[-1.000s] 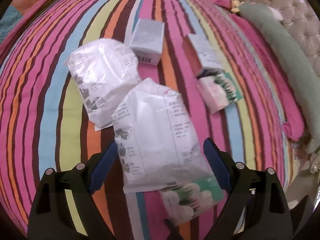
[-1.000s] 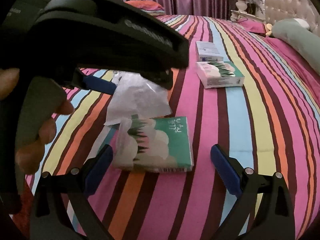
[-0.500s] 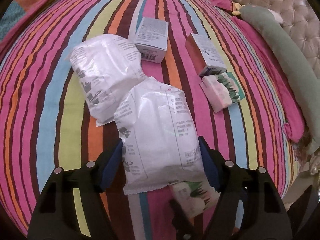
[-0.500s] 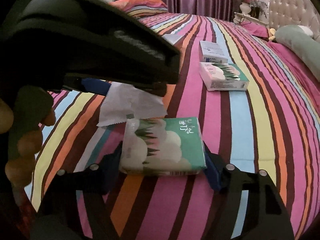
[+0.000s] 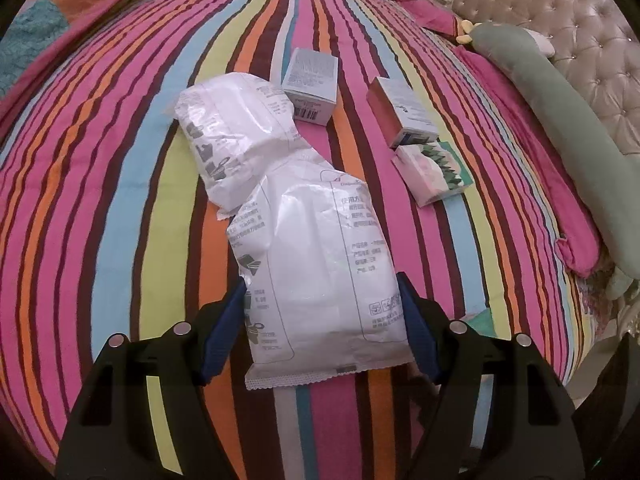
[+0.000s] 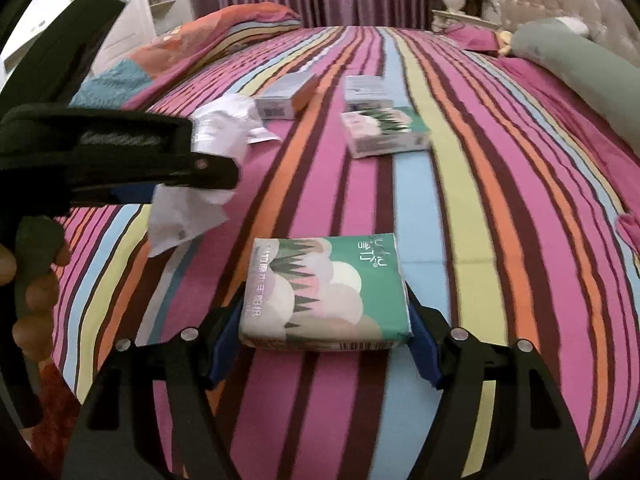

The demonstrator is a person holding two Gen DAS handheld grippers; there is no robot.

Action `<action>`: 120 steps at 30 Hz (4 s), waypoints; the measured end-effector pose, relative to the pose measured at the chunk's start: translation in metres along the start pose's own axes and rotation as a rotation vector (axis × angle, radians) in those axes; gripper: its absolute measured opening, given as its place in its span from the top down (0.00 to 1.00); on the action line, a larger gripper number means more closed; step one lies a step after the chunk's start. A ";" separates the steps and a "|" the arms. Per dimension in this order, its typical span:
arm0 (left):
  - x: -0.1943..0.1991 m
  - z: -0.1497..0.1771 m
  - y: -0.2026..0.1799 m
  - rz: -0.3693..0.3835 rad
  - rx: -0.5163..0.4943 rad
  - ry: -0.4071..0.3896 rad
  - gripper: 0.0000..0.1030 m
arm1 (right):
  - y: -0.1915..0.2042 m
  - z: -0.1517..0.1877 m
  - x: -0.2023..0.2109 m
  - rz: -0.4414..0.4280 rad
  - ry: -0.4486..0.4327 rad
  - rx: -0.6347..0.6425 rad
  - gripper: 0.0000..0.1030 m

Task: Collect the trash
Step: 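Grasp the white plastic packet with the left tool while the right tool grasps the green tissue pack, then carry both held packs off the bed to above the white wastebasket, then open the left tool over the wastebasket while the right tool releases its tissue pack, then move both open tools back over the bed toward the remaining packs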

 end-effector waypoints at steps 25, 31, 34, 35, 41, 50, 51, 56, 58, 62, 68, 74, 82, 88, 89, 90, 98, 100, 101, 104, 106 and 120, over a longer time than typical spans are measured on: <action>0.061 0.084 0.022 -0.005 -0.031 -0.039 0.31 | -0.009 0.026 0.063 0.065 -0.031 -0.128 0.34; 0.077 0.103 0.023 -0.003 -0.047 -0.054 0.31 | -0.002 0.040 0.077 0.062 -0.036 -0.128 0.34; 0.086 0.113 0.023 -0.003 -0.057 -0.068 0.31 | 0.001 0.047 0.086 0.046 -0.043 -0.145 0.34; 0.089 0.117 0.024 0.001 -0.058 -0.070 0.31 | 0.002 0.049 0.088 0.041 -0.044 -0.152 0.34; 0.104 0.140 0.025 0.015 -0.071 -0.084 0.31 | 0.005 0.064 0.108 0.026 -0.058 -0.182 0.34; 0.117 0.188 0.029 0.008 -0.110 -0.081 0.31 | 0.011 0.094 0.126 0.012 -0.055 -0.216 0.34; 0.118 0.194 0.030 0.011 -0.112 -0.077 0.31 | 0.012 0.098 0.128 0.012 -0.051 -0.220 0.34; 0.121 0.221 0.032 0.003 -0.136 -0.058 0.31 | 0.015 0.121 0.131 0.008 -0.026 -0.237 0.34; 0.120 0.235 0.032 -0.001 -0.150 -0.038 0.31 | 0.017 0.130 0.130 0.005 -0.013 -0.248 0.34; 0.111 0.259 0.030 -0.008 -0.180 0.009 0.31 | 0.022 0.153 0.123 -0.011 0.038 -0.270 0.34; 0.093 0.289 0.023 -0.017 -0.207 0.077 0.31 | 0.027 0.181 0.106 -0.025 0.127 -0.291 0.34; 0.063 0.316 0.025 -0.020 -0.185 0.190 0.31 | 0.019 0.207 0.083 -0.045 0.248 -0.364 0.34; 0.028 0.333 0.037 -0.032 -0.143 0.345 0.31 | 0.013 0.234 0.052 -0.094 0.403 -0.441 0.34; 0.004 0.345 0.039 -0.041 -0.143 0.455 0.31 | 0.014 0.248 0.028 -0.138 0.513 -0.488 0.34; 0.000 0.347 0.039 -0.041 -0.144 0.473 0.31 | 0.013 0.250 0.022 -0.147 0.535 -0.503 0.34; -0.004 0.348 0.038 -0.040 -0.142 0.489 0.31 | 0.013 0.252 0.017 -0.152 0.551 -0.516 0.34; -0.036 0.362 0.045 -0.042 -0.066 0.616 0.31 | 0.013 0.284 -0.012 -0.148 0.691 -0.602 0.34; -0.039 0.364 0.039 -0.045 -0.062 0.635 0.31 | 0.013 0.287 -0.016 -0.147 0.712 -0.608 0.34; -0.041 0.365 0.039 -0.046 -0.061 0.642 0.31 | 0.014 0.288 -0.018 -0.148 0.722 -0.612 0.34; -0.047 0.369 0.037 -0.053 -0.053 0.671 0.30 | 0.016 0.293 -0.024 -0.158 0.738 -0.634 0.33; -0.052 0.373 0.041 -0.053 -0.038 0.701 0.28 | 0.015 0.296 -0.026 -0.155 0.755 -0.652 0.29; -0.057 0.376 0.053 -0.068 0.008 0.737 0.14 | -0.003 0.302 -0.026 -0.054 0.725 -0.735 0.08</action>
Point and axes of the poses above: each gripper's, at about its wrist camera, not at the fingertips, and x roughly against the way its jaws point, y to its left, z to its underside, the point moved 3 cm from there along -x, roughly the way its jaws point, and after that the axes turned 4 degrees about -z, right-handed, at the moved point
